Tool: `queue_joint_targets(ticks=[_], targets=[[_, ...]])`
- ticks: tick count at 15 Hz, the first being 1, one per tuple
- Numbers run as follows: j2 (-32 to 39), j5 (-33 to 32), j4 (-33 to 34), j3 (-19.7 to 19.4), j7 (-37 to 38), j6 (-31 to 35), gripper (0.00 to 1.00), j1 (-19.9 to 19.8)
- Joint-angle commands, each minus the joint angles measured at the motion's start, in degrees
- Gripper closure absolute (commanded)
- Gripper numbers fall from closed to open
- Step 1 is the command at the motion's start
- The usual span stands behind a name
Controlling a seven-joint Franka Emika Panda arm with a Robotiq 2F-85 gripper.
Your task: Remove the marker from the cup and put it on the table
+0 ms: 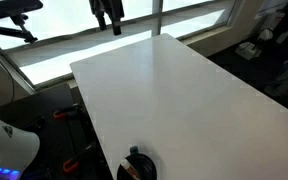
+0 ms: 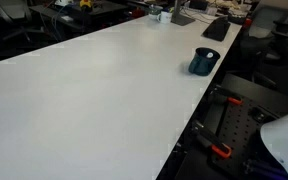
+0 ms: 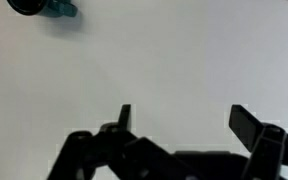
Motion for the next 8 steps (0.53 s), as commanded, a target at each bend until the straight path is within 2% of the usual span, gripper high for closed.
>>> queue_joint_targets(ticks=[1, 5, 8], targets=[[0.1, -0.4, 0.09, -1.12, 0.34, -0.14, 0.0, 1.19], [1.05, -1.05, 2.21, -0.67, 1.38, 0.23, 0.0, 1.11], [2.22, -2.89, 3.87, -1.07, 7.22, 2.73, 0.0, -1.08]])
